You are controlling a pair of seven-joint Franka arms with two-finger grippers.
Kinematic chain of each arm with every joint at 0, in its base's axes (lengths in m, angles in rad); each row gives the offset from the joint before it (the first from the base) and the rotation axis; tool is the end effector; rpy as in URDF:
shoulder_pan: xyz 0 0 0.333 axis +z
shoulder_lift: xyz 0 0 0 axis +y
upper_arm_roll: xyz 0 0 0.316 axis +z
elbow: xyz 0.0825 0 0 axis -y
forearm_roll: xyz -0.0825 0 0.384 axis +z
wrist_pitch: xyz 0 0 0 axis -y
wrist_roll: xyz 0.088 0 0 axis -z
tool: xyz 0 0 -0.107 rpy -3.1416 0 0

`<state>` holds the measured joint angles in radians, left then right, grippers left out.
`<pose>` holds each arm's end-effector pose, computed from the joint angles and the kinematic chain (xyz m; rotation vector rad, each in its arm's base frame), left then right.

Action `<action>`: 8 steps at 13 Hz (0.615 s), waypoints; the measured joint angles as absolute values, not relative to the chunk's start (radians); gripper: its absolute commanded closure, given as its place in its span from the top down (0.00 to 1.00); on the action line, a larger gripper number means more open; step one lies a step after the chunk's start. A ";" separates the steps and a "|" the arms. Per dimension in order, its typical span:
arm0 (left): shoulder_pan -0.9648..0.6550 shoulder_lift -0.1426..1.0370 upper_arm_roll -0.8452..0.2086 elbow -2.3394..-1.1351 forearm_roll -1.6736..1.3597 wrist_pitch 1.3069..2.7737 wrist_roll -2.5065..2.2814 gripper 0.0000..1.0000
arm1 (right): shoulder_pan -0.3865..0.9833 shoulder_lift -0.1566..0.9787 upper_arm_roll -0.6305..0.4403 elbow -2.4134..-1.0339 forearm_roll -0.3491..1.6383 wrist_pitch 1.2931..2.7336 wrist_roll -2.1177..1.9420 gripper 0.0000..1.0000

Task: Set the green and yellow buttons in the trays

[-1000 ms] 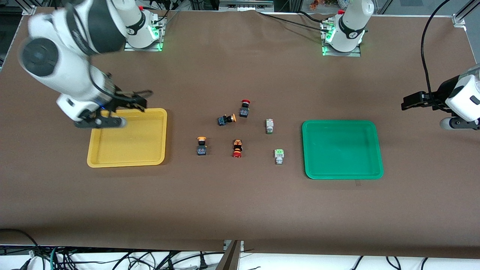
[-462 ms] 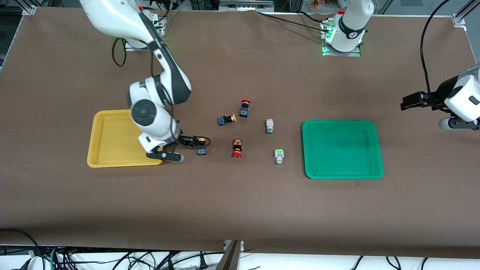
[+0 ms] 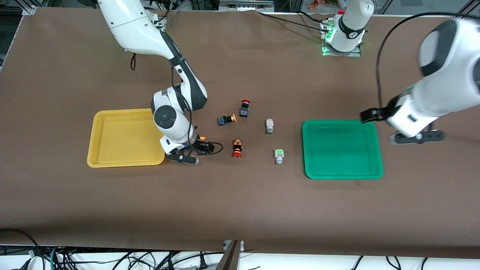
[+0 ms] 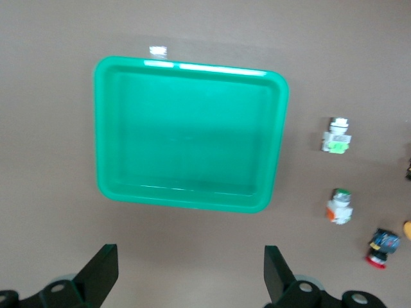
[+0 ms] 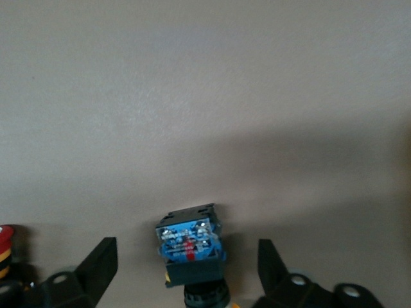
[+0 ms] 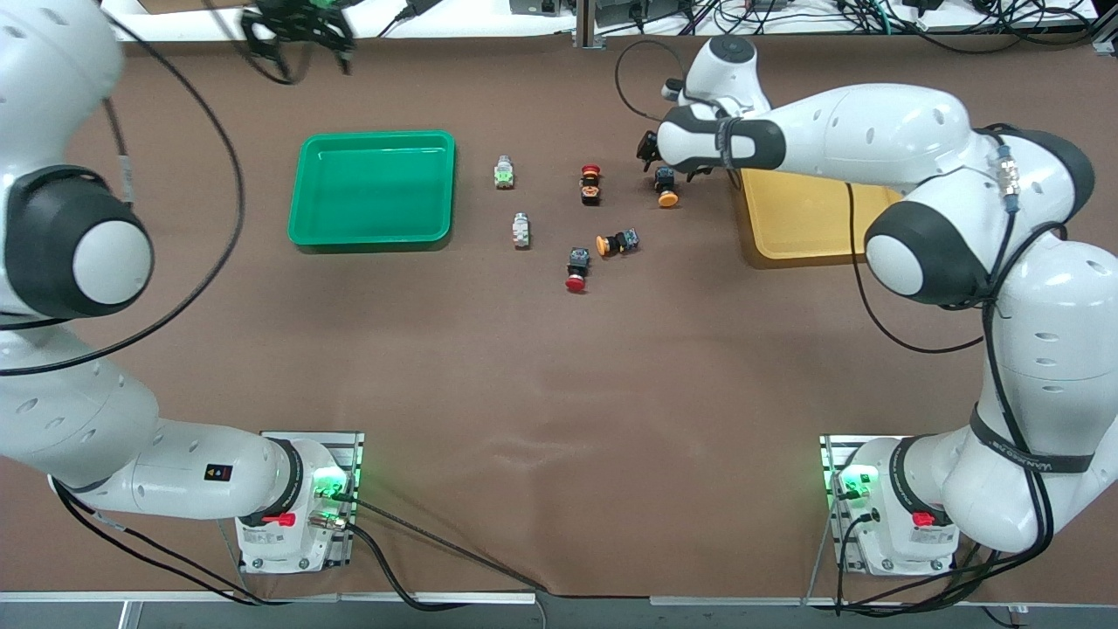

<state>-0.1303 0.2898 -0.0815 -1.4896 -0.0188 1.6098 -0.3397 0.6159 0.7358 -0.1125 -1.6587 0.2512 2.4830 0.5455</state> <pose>0.6174 -0.1287 0.4937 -3.1177 -0.2055 0.2721 0.6024 0.3411 0.1900 -3.0004 0.3028 -0.0594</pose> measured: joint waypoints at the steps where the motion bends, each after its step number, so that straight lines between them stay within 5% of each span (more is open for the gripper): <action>1: -0.160 0.315 -0.083 -1.491 -0.021 1.644 -0.394 1.00 | 0.620 0.744 -0.112 -1.659 0.253 2.492 0.548 0.50; 4: -0.232 0.411 -0.089 -1.498 -0.041 1.778 -0.525 1.00 | 0.621 0.749 -0.115 -1.658 0.253 2.493 0.546 0.13; 8: -0.334 0.553 -0.113 -1.534 -0.041 2.003 -0.719 1.00 | 0.613 0.711 -0.180 -1.625 0.253 2.336 0.415 0.09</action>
<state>-0.3339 0.5527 -0.1130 -1.5340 -0.0413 2.0028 -0.7187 0.6129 0.7110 -0.1799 -1.6246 0.2531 2.3360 0.4145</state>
